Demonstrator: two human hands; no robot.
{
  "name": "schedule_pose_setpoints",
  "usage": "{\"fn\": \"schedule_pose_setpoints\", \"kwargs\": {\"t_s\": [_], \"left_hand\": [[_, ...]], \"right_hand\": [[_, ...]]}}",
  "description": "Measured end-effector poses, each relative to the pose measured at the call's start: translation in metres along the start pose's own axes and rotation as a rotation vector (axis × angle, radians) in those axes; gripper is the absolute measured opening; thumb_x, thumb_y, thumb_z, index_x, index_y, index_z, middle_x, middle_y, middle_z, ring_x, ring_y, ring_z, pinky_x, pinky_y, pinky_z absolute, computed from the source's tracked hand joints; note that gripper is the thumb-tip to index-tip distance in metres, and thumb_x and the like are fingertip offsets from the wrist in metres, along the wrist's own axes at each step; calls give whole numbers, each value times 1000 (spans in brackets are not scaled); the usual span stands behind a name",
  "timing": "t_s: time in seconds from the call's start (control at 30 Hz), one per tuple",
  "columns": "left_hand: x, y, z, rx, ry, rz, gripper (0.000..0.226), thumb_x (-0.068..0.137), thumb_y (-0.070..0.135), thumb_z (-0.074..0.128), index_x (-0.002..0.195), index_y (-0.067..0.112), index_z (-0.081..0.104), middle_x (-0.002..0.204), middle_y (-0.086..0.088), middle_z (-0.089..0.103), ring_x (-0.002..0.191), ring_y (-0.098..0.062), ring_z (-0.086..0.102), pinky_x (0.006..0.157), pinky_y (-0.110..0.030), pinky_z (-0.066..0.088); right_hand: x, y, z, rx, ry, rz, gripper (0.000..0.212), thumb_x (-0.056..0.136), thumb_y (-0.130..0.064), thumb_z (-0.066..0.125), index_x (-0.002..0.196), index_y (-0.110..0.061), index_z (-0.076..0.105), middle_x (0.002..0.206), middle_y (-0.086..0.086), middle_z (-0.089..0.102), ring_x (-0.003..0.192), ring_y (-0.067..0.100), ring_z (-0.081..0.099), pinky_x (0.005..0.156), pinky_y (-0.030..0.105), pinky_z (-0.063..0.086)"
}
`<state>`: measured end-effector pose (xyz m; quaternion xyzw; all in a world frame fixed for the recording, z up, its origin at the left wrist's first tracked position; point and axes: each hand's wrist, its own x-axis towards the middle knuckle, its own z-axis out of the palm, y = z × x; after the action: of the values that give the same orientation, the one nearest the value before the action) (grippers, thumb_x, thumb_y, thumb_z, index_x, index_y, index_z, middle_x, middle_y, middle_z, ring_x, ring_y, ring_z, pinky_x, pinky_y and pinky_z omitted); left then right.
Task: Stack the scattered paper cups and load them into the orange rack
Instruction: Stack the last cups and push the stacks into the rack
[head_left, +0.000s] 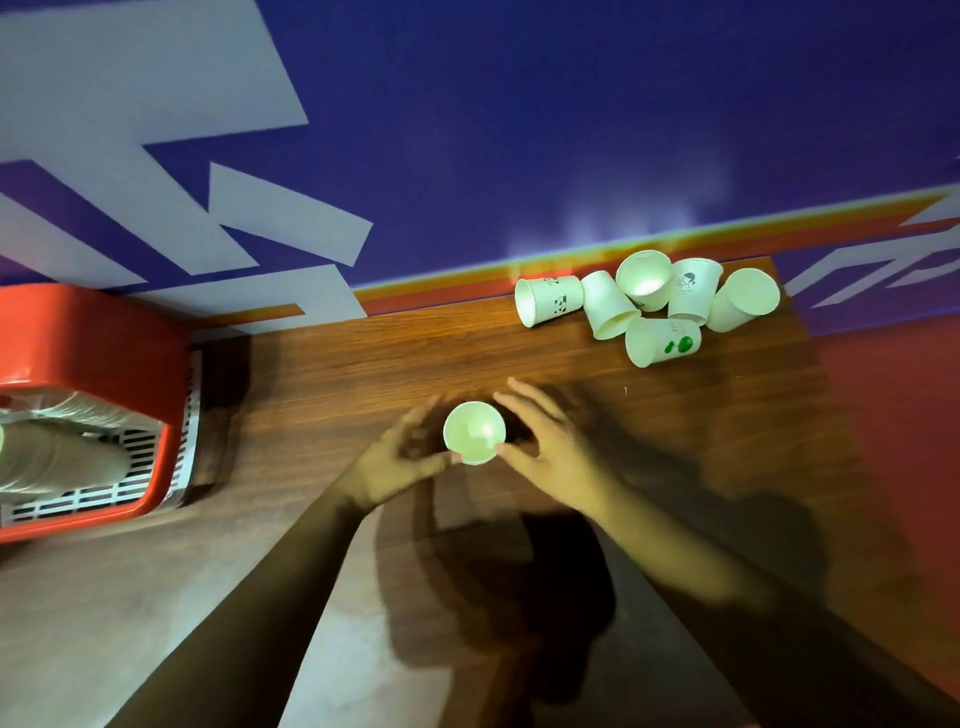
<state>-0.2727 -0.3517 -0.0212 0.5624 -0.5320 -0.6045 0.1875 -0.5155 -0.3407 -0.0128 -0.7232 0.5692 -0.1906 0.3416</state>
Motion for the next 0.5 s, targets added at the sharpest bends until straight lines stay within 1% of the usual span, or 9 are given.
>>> {"fn": "schedule_pose_setpoints", "kwargs": {"t_s": [0.03, 0.1, 0.17, 0.23, 0.3, 0.33, 0.4, 0.43, 0.5], "left_hand": [[1, 7, -4, 23, 52, 2, 72, 88, 16, 75, 150, 25, 40, 142, 4, 52, 123, -13, 55, 98, -21, 48], [9, 25, -9, 94, 124, 48, 54, 93, 23, 69, 142, 25, 48, 136, 3, 54, 119, -13, 55, 98, -28, 47], [23, 46, -5, 184, 146, 114, 38, 95, 26, 67, 130, 25, 54, 132, 1, 57, 118, -13, 56, 96, -25, 47], [44, 66, 7, 293, 167, 168, 32, 94, 25, 67, 124, 20, 57, 127, 0, 57, 115, -13, 57, 94, -28, 48], [67, 83, 23, 394, 189, 222, 34, 93, 23, 68, 125, 16, 58, 124, -2, 56, 115, -14, 55, 97, -32, 48], [80, 91, 32, 447, 199, 246, 36, 92, 23, 69, 126, 15, 58, 123, -2, 54, 116, -15, 53, 97, -30, 45], [106, 107, 47, 561, 211, 259, 43, 91, 23, 69, 130, 12, 54, 125, -5, 50, 117, -18, 49, 96, -25, 38], [119, 115, 52, 615, 219, 262, 47, 90, 23, 69, 132, 11, 52, 127, -6, 49, 118, -20, 49, 97, -27, 37], [144, 125, 60, 698, 225, 265, 55, 87, 21, 70, 136, 7, 49, 132, -11, 47, 123, -28, 50, 103, -35, 39]], "right_hand": [[0, 5, -12, -15, 49, 47, 57, 89, -32, 68, 142, -22, 48, 153, -7, 33, 138, 9, 35, 108, 24, 33], [0, 19, -39, -76, 156, 167, 50, 92, -34, 63, 138, -20, 49, 145, -2, 37, 131, 11, 39, 104, 23, 34], [0, 37, -65, -126, 267, 268, 46, 92, -32, 62, 134, -16, 51, 141, 4, 39, 127, 19, 45, 97, 24, 39], [1, 57, -86, -177, 384, 338, 47, 90, -29, 66, 130, -9, 53, 139, 13, 41, 125, 28, 48, 96, 31, 46], [4, 77, -100, -260, 444, 366, 53, 84, -26, 71, 129, -5, 53, 137, 18, 43, 125, 35, 47, 99, 43, 49], [5, 86, -106, -295, 436, 382, 58, 82, -25, 73, 132, -5, 51, 138, 19, 43, 126, 36, 46, 100, 46, 48], [11, 101, -116, -348, 355, 408, 66, 80, -22, 73, 138, -6, 46, 143, 17, 39, 132, 36, 40, 106, 48, 43], [13, 107, -119, -379, 301, 407, 68, 81, -21, 73, 141, -7, 43, 147, 15, 37, 135, 35, 37, 110, 46, 39], [21, 116, -123, -449, 207, 369, 70, 84, -19, 70, 145, -11, 38, 152, 11, 35, 141, 30, 32, 116, 42, 31]]}}
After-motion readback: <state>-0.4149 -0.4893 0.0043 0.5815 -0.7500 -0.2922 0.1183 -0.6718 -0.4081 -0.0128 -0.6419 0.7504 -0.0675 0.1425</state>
